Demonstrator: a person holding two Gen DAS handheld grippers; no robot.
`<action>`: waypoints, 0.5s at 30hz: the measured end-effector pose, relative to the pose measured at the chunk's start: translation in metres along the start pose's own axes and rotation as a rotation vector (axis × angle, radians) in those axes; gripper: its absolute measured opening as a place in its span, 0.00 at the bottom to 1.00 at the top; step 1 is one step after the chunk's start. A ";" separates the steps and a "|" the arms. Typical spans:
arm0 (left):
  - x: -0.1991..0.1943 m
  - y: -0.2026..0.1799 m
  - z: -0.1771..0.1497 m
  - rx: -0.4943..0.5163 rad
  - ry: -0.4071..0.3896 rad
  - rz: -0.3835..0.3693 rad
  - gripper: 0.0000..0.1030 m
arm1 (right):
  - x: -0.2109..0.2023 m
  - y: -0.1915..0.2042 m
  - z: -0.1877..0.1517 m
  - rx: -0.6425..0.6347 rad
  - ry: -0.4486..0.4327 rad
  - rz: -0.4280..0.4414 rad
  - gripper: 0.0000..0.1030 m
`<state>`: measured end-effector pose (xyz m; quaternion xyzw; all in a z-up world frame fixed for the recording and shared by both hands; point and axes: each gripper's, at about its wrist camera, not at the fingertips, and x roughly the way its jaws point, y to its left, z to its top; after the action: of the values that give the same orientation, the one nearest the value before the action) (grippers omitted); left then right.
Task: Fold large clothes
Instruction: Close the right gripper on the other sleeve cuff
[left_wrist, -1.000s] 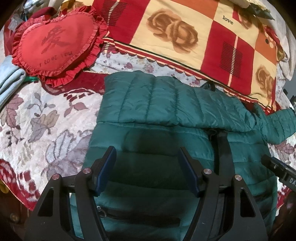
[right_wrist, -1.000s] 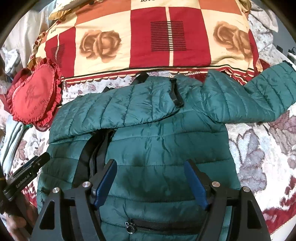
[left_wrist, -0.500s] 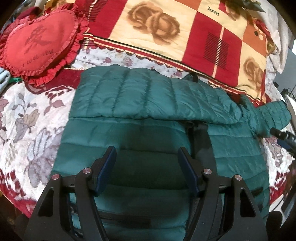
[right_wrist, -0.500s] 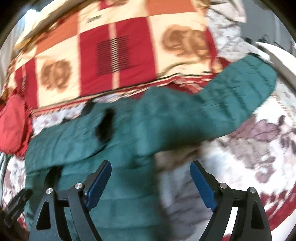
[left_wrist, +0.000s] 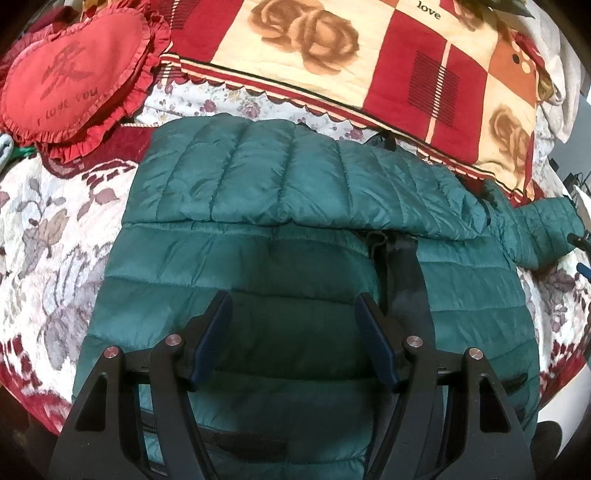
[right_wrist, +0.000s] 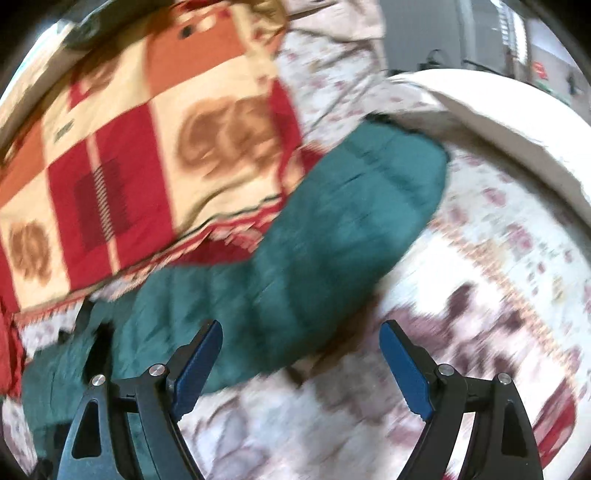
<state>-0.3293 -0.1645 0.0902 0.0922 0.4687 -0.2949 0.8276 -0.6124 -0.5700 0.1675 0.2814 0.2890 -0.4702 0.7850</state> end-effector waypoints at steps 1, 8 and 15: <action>0.001 0.001 0.000 -0.003 0.004 -0.001 0.67 | 0.002 -0.009 0.005 0.017 -0.010 -0.015 0.82; 0.003 0.001 -0.002 -0.011 0.009 -0.008 0.67 | 0.018 -0.042 0.031 0.068 -0.030 -0.097 0.82; 0.001 0.009 0.001 -0.050 -0.006 -0.025 0.67 | 0.034 -0.060 0.054 0.141 -0.061 -0.115 0.82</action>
<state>-0.3232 -0.1580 0.0885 0.0645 0.4745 -0.2938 0.8273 -0.6431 -0.6523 0.1691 0.3043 0.2470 -0.5421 0.7433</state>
